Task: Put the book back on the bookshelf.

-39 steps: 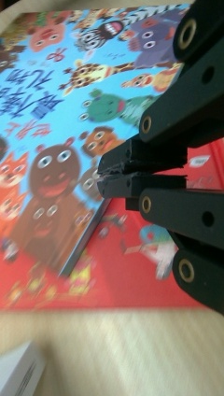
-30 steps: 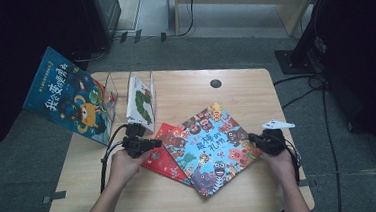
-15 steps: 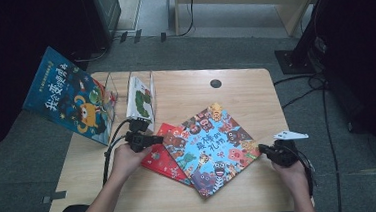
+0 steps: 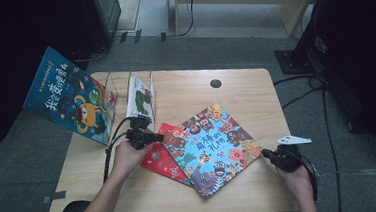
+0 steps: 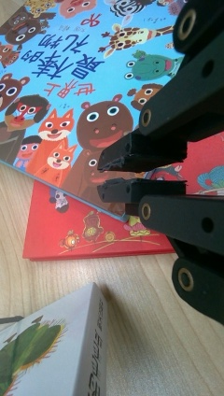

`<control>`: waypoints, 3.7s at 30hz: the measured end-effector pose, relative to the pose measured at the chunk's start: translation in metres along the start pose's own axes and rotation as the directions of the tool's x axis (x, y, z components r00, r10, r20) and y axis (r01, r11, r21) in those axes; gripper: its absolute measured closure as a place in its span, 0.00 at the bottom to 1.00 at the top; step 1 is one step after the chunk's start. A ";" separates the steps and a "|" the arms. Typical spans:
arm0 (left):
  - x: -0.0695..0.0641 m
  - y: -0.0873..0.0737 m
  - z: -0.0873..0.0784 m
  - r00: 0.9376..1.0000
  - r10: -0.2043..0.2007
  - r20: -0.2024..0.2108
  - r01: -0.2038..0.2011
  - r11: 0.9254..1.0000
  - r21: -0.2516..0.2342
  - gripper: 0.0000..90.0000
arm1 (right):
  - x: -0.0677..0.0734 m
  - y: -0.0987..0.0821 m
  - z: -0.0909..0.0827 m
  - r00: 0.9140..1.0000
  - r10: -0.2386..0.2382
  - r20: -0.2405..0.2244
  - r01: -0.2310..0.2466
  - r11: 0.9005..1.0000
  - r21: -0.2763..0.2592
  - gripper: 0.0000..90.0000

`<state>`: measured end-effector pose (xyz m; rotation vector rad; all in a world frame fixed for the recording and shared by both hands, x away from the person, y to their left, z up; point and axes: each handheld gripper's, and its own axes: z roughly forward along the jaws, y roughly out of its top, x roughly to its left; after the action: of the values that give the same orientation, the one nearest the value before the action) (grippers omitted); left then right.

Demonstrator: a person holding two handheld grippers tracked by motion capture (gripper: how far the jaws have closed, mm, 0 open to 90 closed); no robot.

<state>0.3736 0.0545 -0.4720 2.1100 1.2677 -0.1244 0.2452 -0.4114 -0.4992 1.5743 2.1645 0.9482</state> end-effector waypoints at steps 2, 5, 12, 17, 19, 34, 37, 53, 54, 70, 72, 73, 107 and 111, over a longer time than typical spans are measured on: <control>0.000 0.000 0.000 1.000 0.001 -0.003 -0.001 1.000 0.000 0.93 | 0.000 0.000 0.001 1.000 -0.002 0.002 0.002 1.000 -0.003 1.00; 0.001 -0.001 -0.001 1.000 0.000 -0.008 0.000 1.000 -0.001 0.93 | -0.002 0.000 0.003 1.000 -0.003 0.014 0.003 1.000 0.005 1.00; 0.006 -0.006 0.002 1.000 -0.020 -0.024 0.020 1.000 -0.001 0.92 | -0.008 0.006 0.011 1.000 0.004 0.027 -0.004 1.000 0.013 1.00; 0.002 -0.010 0.006 0.999 -0.005 -0.033 0.005 1.000 0.009 0.92 | -0.014 0.011 0.016 0.999 0.043 0.003 -0.043 0.999 -0.003 1.00; 0.002 -0.012 0.006 0.999 -0.012 -0.035 0.013 1.000 0.009 0.92 | -0.016 0.013 0.019 0.999 0.046 -0.003 -0.046 0.999 -0.008 1.00; -0.003 -0.027 0.003 1.000 -0.022 -0.007 0.022 1.000 0.015 0.85 | -0.015 0.032 0.037 0.998 0.040 -0.053 -0.042 0.999 -0.030 1.00; -0.003 -0.030 0.002 1.000 -0.021 0.002 0.021 1.000 0.008 0.78 | -0.015 0.036 0.040 0.998 0.041 -0.055 -0.043 0.999 -0.031 1.00; -0.010 -0.038 -0.001 0.999 0.034 0.004 -0.034 0.999 -0.011 0.54 | -0.015 0.044 0.050 0.995 0.044 -0.084 -0.048 0.998 -0.039 1.00; -0.009 -0.038 -0.002 1.000 0.022 0.005 -0.022 1.000 -0.012 0.54 | -0.014 0.044 0.050 0.996 0.036 -0.084 -0.040 0.998 -0.039 1.00; 0.010 -0.048 -0.015 0.999 -0.024 -0.026 0.024 0.999 -0.025 0.44 | -0.002 0.058 0.064 0.992 0.005 -0.130 -0.008 1.000 -0.017 1.00; 0.011 -0.048 -0.013 0.999 -0.030 -0.017 0.030 0.999 -0.018 0.44 | -0.001 0.059 0.065 0.992 -0.004 -0.130 0.002 1.000 -0.017 1.00; 0.011 -0.048 -0.011 0.999 -0.034 -0.013 0.034 0.999 -0.010 0.45 | -0.001 0.060 0.065 0.991 -0.003 -0.132 0.001 1.000 -0.016 1.00; -0.020 -0.042 0.006 0.999 -0.023 -0.024 0.024 0.999 0.049 0.44 | -0.003 0.039 0.042 0.992 -0.010 -0.125 0.010 1.000 -0.001 1.00; -0.014 -0.040 0.004 0.999 -0.035 0.024 0.033 0.998 0.053 0.43 | 0.004 0.042 0.046 0.990 -0.038 -0.133 0.037 0.999 -0.005 1.00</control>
<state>0.3345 0.0543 -0.4895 2.1253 1.2986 -0.2007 0.3014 -0.3848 -0.5047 1.5029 2.2717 1.0720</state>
